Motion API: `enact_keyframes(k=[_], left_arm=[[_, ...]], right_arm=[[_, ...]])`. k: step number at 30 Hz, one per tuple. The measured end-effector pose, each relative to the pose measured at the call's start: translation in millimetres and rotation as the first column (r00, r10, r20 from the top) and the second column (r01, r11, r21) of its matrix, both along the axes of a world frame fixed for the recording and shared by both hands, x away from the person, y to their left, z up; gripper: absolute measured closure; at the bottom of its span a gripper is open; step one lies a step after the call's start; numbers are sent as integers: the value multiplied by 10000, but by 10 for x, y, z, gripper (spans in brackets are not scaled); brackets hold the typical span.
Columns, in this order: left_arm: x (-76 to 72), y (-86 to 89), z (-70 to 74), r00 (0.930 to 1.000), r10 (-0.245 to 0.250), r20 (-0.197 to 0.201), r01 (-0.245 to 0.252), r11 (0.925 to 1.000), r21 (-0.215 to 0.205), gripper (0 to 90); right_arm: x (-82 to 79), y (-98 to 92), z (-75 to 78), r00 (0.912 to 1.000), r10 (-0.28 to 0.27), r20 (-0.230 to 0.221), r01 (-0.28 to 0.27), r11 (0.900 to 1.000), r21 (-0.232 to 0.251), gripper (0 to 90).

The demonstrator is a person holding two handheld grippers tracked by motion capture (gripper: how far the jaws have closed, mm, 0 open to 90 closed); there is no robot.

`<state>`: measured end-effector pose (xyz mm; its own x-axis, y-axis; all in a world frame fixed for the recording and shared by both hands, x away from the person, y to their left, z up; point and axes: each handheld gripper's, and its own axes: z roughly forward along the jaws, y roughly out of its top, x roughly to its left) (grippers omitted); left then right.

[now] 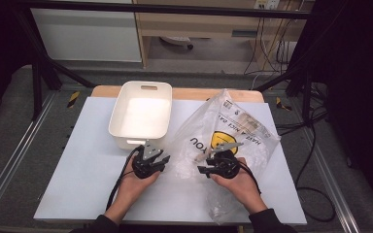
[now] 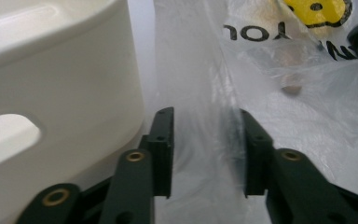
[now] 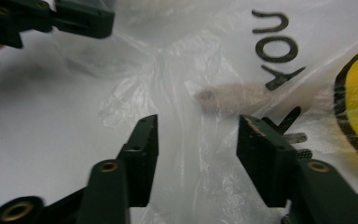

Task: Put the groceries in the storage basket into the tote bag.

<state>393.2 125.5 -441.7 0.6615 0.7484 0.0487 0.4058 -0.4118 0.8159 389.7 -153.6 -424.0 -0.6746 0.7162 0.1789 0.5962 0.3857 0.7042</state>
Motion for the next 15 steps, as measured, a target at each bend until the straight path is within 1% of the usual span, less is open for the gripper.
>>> enact_keyframes(k=[2, 5, 7, 10, 13, 15], left_arm=[[-11, 10, -9, 9999, -77, -120, 77, 10000, 0, 775], [-27, 28, -10, 9996, -177, -229, 173, 9997, -154, 851], [-36, 24, -13, 9992, -281, -301, 277, 9995, -139, 869], [-52, 19, -20, 9983, -419, -407, 413, 9990, -154, 886], [-79, 28, -22, 9977, -473, -495, 463, 9987, -209, 891], [-101, 38, -17, 9970, -551, -537, 541, 9983, -207, 893]], right_arm=[[-18, -35, 49, 9992, -228, 341, 224, 9997, 124, 354], [-62, -134, 113, 9953, -598, 767, 578, 9979, 284, 261], [-99, -221, 142, 9909, -873, 1022, 857, 9961, 196, 201], [-154, -379, 167, 9829, -1344, 1255, 1347, 9909, 63, 138], [-218, -565, 180, 9735, -1869, 1320, 1878, 9822, 54, 109], [-263, -703, 181, 9670, -2195, 1294, 2204, 9754, 80, 107]])
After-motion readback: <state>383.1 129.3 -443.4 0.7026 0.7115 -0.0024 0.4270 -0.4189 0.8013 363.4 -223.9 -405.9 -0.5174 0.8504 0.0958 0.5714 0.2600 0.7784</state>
